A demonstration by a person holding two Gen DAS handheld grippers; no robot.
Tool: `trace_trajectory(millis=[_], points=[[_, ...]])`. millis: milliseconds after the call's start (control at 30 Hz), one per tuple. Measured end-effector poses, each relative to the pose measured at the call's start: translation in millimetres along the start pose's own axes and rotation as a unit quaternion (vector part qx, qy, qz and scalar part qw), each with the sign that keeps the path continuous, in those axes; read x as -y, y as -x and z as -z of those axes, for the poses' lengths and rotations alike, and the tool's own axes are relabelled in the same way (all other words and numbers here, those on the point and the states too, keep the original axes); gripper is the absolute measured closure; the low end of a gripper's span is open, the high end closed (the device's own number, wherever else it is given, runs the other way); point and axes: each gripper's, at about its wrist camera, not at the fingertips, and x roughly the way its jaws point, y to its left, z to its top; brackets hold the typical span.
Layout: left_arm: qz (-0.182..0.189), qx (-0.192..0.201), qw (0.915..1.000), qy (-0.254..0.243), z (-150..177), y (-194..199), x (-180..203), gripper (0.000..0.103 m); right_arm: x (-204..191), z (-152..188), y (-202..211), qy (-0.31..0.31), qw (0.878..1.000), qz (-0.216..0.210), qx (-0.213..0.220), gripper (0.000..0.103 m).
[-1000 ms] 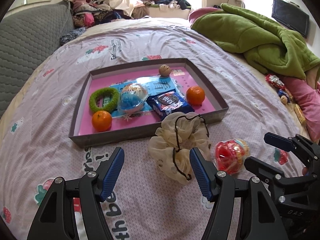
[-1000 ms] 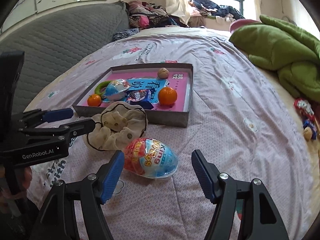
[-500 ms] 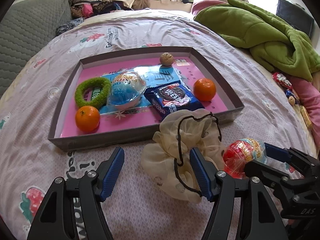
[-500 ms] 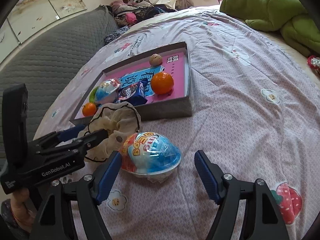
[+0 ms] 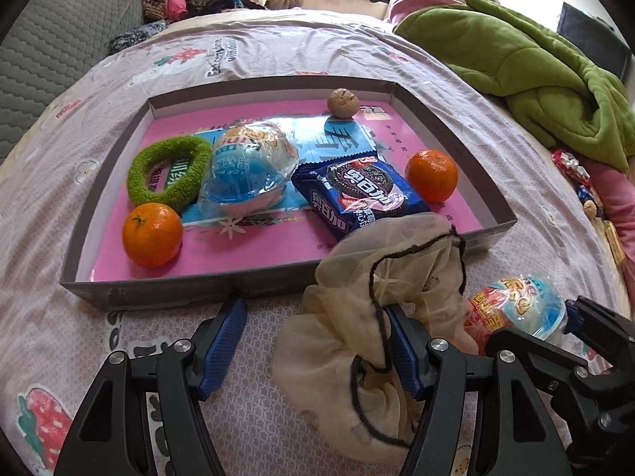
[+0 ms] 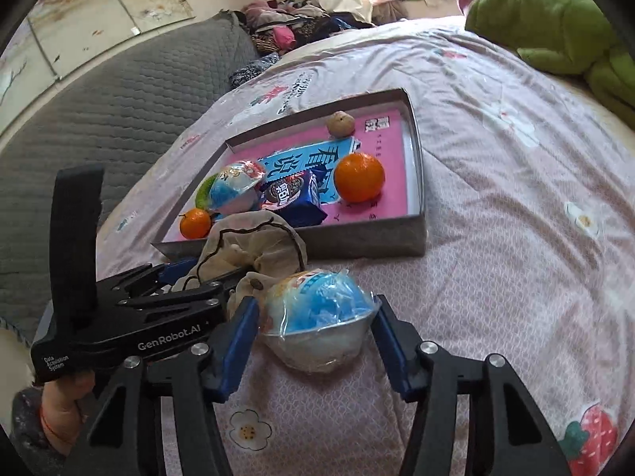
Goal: Organize objects
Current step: 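Grasp the beige scrunchie with the left tool while the right tool grasps the Kinder egg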
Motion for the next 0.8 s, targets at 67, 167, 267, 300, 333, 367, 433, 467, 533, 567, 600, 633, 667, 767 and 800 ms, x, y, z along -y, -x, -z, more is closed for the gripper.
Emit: trace_trajectory(millis=[67, 167, 267, 300, 333, 367, 433, 467, 533, 567, 600, 633, 667, 767, 800], points=[[-0.003, 0.001, 1.0000, -0.003, 0.5, -0.6, 0.3, 0.041, -0.4, 0.0, -0.8, 0.003, 1.000, 0.000, 0.001, 0.046], [-0.001, 0.007, 1.0000, 0.001, 1.4, 2.0, -3.9, 0.072, -2.6, -1.0, 0.9, 0.005, 1.000, 0.002, 0.005, 0.047], [0.016, 0.009, 0.9998, 0.008, 0.5, 4.2, -9.2, 0.085, -5.6, -2.6, 5.3, 0.016, 1.000, 0.013, 0.014, 0.047], [0.015, 0.010, 0.9998, 0.007, 0.5, 5.6, -9.3, 0.086, -6.5, -2.9, 6.1, 0.016, 1.000, 0.013, 0.016, 0.047], [0.015, 0.012, 0.9998, 0.006, 0.8, 7.2, -8.7, 0.088, -5.7, -2.8, 7.2, 0.016, 1.000, 0.012, 0.017, 0.047], [0.015, 0.015, 0.9998, 0.004, 1.1, 9.3, -8.0, 0.089, -5.5, -2.7, 8.1, 0.016, 1.000, 0.011, 0.018, 0.047], [0.011, 0.020, 0.9997, 0.001, 0.9, 13.3, -6.8, 0.090, -4.8, -2.0, 9.4, 0.016, 1.000, 0.011, 0.019, 0.047], [0.010, 0.024, 0.9997, -0.001, 1.1, 15.8, -6.3, 0.091, -4.5, -1.9, 9.8, 0.016, 1.000, 0.012, 0.020, 0.047], [0.009, 0.028, 0.9996, -0.002, 1.1, 20.1, -5.9, 0.091, -4.2, -1.8, 11.2, 0.015, 1.000, 0.011, 0.022, 0.047], [0.009, 0.031, 0.9995, -0.002, 1.2, 23.3, -6.1, 0.091, -3.9, -1.5, 12.6, 0.016, 1.000, 0.011, 0.023, 0.047], [0.008, 0.035, 0.9994, -0.003, 1.1, 27.1, -6.3, 0.091, -4.6, -1.4, 13.8, 0.017, 0.999, 0.011, 0.025, 0.047], [0.006, 0.039, 0.9992, -0.004, 0.7, 30.7, -6.3, 0.091, -5.3, -1.3, 15.2, 0.019, 0.999, 0.011, 0.027, 0.047], [0.004, 0.043, 0.9991, -0.004, 0.4, 34.5, -6.8, 0.091, -6.3, -1.4, 17.3, 0.022, 0.999, 0.012, 0.030, 0.047], [0.000, 0.059, 0.9983, -0.006, -2.8, 50.2, -8.4, 0.091, -11.6, -3.2, 23.9, 0.033, 0.998, 0.017, 0.042, 0.047], [-0.002, 0.063, 0.9980, -0.007, -4.1, 54.1, -8.9, 0.091, -13.7, -4.0, 27.0, 0.037, 0.998, 0.017, 0.046, 0.047]])
